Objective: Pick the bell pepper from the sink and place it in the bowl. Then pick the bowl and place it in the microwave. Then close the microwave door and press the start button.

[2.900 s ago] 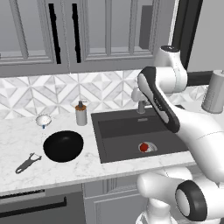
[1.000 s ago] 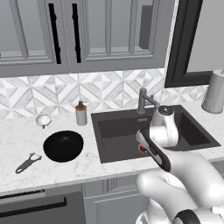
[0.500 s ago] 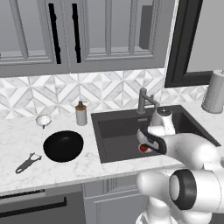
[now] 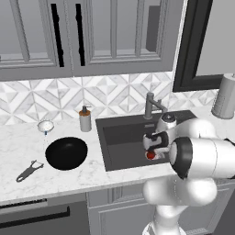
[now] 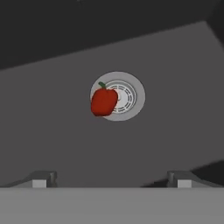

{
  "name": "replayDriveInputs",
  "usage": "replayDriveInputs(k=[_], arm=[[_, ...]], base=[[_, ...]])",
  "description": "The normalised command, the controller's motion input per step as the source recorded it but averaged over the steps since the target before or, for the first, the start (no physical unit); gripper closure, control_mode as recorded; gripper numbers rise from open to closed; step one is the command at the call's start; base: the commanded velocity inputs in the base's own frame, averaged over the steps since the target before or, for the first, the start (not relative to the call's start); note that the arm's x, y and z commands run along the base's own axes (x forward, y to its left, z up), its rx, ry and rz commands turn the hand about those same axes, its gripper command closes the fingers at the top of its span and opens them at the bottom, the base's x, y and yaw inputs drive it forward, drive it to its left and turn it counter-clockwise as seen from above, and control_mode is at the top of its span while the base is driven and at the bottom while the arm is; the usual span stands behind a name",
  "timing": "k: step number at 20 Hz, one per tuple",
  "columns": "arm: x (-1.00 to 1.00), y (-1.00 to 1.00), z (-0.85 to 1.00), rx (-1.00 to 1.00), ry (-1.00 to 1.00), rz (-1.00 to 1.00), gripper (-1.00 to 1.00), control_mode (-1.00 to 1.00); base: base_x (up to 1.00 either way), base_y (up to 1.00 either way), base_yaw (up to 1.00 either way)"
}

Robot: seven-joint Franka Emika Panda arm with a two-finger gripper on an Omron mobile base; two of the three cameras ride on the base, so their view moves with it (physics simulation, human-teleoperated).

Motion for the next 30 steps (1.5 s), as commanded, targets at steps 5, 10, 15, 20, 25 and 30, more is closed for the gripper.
replayDriveInputs(k=[5,10,15,20,25,30], arm=[[0.38,-0.04,-0.38,0.0,0.0,-0.06,-1.0,-1.0],[0.47,-0.05,-0.16,0.0,0.04,-0.01,-1.0,-1.0],[0.37,-0.15,-0.24,0.0,0.04,0.0,-1.0,-1.0],[0.17,-0.16,-0.36,0.03,0.03,0.0,-1.0,-1.0],[0.18,-0.13,-0.36,0.04,0.04,0.0,-1.0,-1.0],[0.35,-0.21,-0.32,0.03,0.0,0.0,-1.0,-1.0]], base=[[0.0,0.0,0.0],[0.0,0.0,0.0],[0.0,0.0,0.0],[0.0,0.0,0.0],[0.0,0.0,0.0],[0.0,0.0,0.0]])
